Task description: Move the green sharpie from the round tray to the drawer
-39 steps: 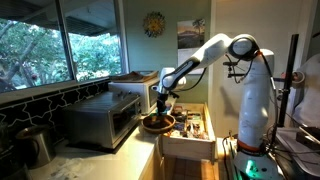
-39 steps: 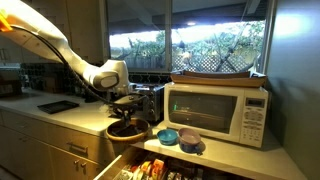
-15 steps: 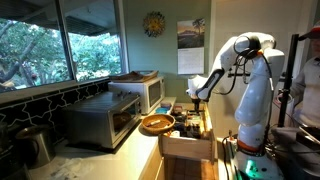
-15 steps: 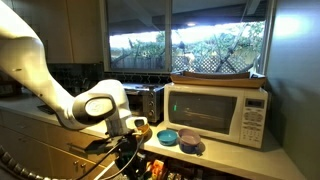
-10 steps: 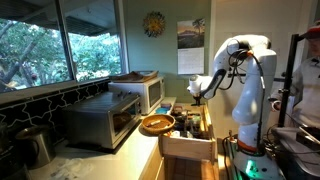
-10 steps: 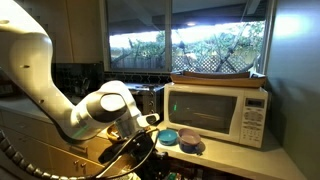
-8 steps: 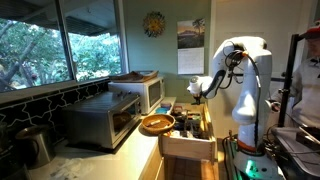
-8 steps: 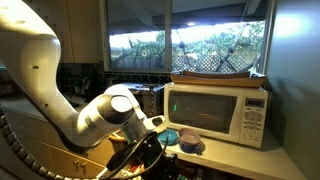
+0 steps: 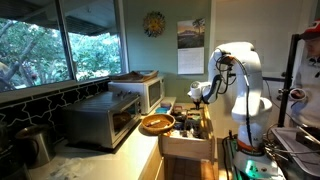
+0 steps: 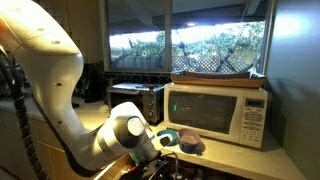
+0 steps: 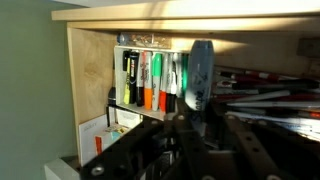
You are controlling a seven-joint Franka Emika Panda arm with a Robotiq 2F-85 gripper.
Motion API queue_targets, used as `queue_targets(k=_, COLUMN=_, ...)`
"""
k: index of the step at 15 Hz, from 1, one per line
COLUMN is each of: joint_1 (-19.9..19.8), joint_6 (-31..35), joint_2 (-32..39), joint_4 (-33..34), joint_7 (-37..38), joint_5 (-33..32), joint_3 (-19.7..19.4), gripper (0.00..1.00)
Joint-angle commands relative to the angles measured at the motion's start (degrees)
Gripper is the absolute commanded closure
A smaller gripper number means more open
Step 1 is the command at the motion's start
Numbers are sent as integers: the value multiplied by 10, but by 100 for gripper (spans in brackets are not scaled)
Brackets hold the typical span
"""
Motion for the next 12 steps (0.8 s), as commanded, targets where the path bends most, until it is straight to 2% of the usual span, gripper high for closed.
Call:
queue_targets(k=1, joint_1=1, joint_6=-6, joint_2=13, joint_4=15, joint_7=30, joint_5=-6, joint_3=-2, gripper=94)
queue_targets(k=5, joint_1=-11, joint_6=5, joint_2=92, joint_4=94, joint_7=188, joint_5=-93, joint_3=-28, gripper=94)
queue_targets(k=8, joint_1=-22, joint_6=12, joint_2=157, joint_4=151, joint_7=233, joint_5=-111, joint_3=-32, gripper=94)
queue_targets(k=12, joint_1=-35, joint_6=14, joint_2=236, joint_4=235, joint_7=256, joint_5=-129, joint_3=-33, gripper=94)
